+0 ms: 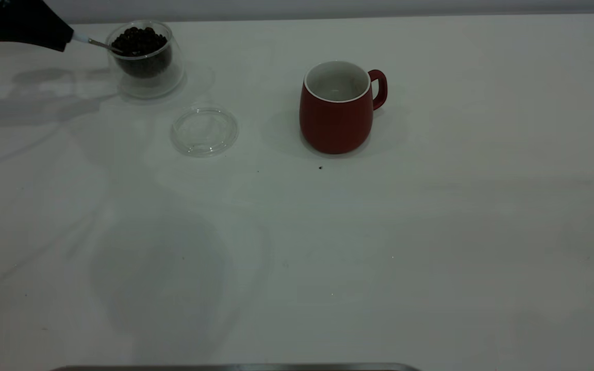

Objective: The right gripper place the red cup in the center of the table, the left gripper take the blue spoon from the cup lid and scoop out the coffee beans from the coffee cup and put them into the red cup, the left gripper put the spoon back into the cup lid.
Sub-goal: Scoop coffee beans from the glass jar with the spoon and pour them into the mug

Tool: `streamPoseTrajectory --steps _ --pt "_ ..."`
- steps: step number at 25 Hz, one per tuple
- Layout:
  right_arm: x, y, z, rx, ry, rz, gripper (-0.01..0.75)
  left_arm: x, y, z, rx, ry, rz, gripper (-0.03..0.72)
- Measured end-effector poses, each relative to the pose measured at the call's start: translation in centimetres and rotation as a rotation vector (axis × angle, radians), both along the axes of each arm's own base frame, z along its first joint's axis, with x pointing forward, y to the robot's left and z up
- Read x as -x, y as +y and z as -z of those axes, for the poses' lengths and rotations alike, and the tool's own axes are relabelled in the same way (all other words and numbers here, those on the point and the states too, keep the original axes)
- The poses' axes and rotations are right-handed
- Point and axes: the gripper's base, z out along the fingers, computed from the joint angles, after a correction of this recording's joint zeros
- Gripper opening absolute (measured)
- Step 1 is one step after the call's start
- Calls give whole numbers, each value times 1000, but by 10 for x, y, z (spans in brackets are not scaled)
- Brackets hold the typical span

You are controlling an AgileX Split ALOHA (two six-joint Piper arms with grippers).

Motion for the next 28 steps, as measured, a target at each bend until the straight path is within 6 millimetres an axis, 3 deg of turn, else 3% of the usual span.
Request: streamPoseTrajectory --steps 14,21,28 --pt "0 0 0 0 0 0 551 0 5 -3 38 -35 -9 122" --pt "0 0 0 0 0 0 551 -3 0 16 133 -33 -38 122" --pt "0 0 0 0 0 0 551 -3 1 17 157 -45 -43 122"
